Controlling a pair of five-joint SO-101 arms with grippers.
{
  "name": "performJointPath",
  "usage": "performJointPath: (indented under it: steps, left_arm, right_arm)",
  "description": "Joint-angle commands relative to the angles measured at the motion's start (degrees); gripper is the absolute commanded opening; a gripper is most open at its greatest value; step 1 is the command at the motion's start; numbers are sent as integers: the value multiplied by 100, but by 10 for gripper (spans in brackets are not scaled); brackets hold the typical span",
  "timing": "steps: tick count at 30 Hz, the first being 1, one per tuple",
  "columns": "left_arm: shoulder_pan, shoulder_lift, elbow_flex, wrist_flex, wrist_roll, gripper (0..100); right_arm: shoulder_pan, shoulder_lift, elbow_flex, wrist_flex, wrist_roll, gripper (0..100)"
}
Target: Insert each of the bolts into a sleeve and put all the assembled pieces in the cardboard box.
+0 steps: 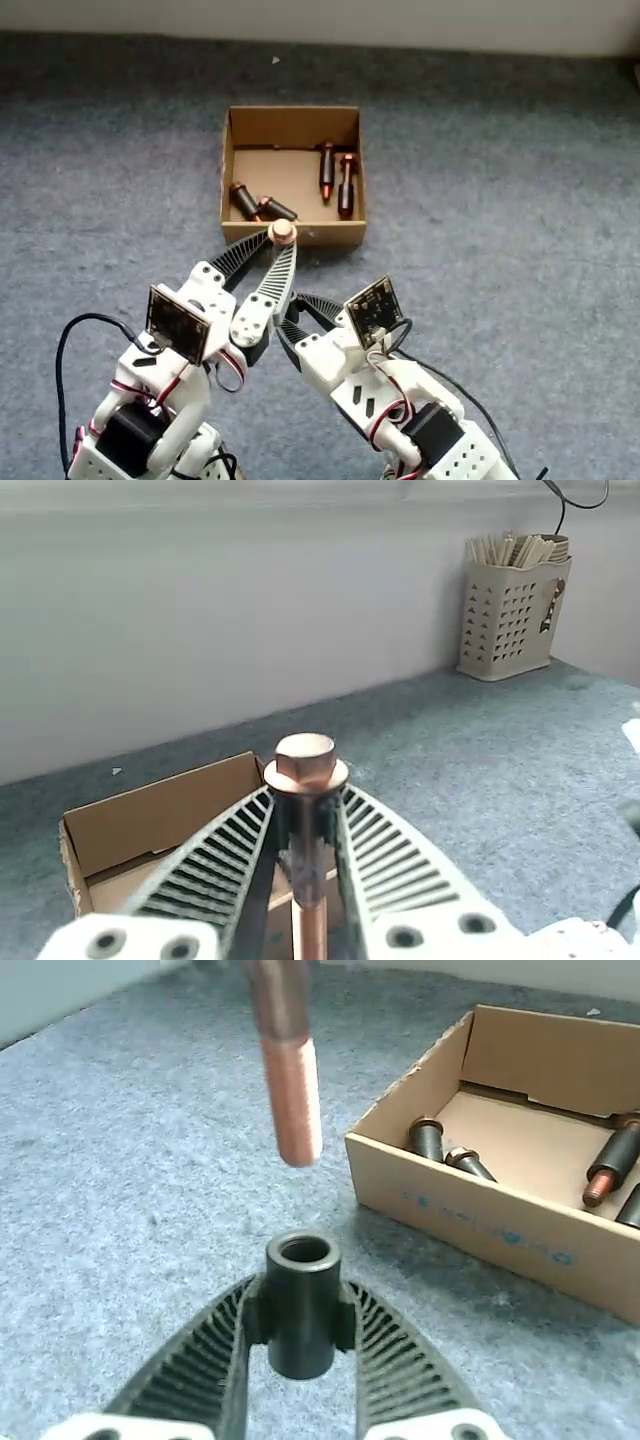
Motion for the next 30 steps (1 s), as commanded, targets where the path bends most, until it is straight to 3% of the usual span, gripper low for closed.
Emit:
performJointPath:
  steps: [1,6,11,30]
  left_arm:
    - [163,22,-22,-114,35,6]
    - [163,-13,-31,123,53,6]
    - [163,22,-13,237,62,6]
    - [479,-13,-40,554,62,6]
  right_arm:
    - [-40,-119,75,-13,70,4]
    - [-40,-119,48,-13,79,4]
    - [-40,-119,48,-13,624,4]
    - [-31,-119,-321,-13,633,4]
